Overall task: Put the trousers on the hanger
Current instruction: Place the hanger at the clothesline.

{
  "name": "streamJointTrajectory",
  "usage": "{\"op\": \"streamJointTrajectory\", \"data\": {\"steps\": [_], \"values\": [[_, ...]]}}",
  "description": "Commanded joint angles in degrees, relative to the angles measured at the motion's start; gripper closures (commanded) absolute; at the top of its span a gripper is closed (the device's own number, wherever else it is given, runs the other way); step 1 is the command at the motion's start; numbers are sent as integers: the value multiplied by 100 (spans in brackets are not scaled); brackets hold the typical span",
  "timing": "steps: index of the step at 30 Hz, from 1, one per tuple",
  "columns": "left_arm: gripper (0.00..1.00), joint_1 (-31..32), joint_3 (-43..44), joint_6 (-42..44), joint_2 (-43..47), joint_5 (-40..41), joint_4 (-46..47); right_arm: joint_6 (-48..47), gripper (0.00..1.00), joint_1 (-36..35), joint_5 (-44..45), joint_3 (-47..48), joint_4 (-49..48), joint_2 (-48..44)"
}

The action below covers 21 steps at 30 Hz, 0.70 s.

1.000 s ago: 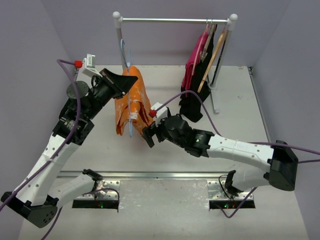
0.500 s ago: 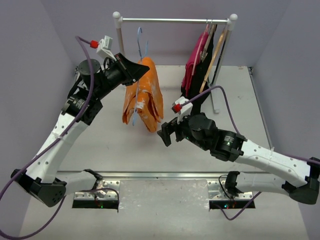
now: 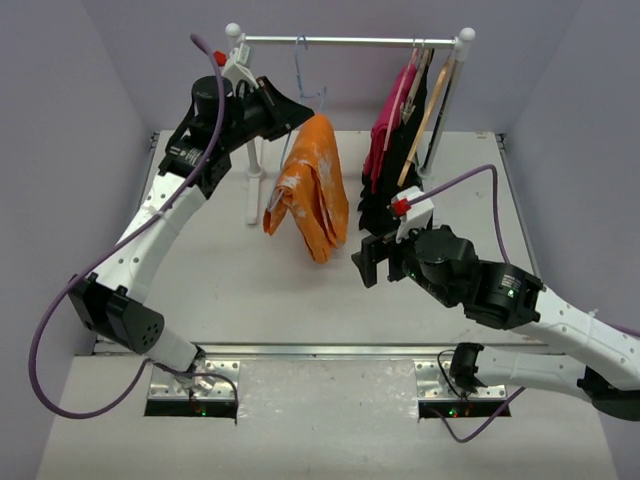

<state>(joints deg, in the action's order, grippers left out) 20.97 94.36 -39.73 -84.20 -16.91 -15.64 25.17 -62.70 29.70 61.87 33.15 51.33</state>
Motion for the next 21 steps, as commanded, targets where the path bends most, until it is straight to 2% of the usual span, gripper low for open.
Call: {"op": "streamJointTrajectory", "data": {"steps": [1, 7, 10, 15, 21], "values": [[100, -181, 1020, 18, -296, -223, 1234, 76, 1, 29, 416, 194, 159, -304], [100, -548, 2273, 54, -1245, -341, 865, 38, 1, 35, 650, 110, 204, -717], [100, -710, 2406, -134, -1485, -541, 1009, 23, 1, 29, 721, 80, 213, -896], [100, -725, 2320, -233, -1652, -439, 1364, -23, 1, 29, 816, 10, 210, -987], [100, -747, 2737, -210, -2086, -362, 1339, -103, 2, 29, 811, -22, 217, -1060]]}}
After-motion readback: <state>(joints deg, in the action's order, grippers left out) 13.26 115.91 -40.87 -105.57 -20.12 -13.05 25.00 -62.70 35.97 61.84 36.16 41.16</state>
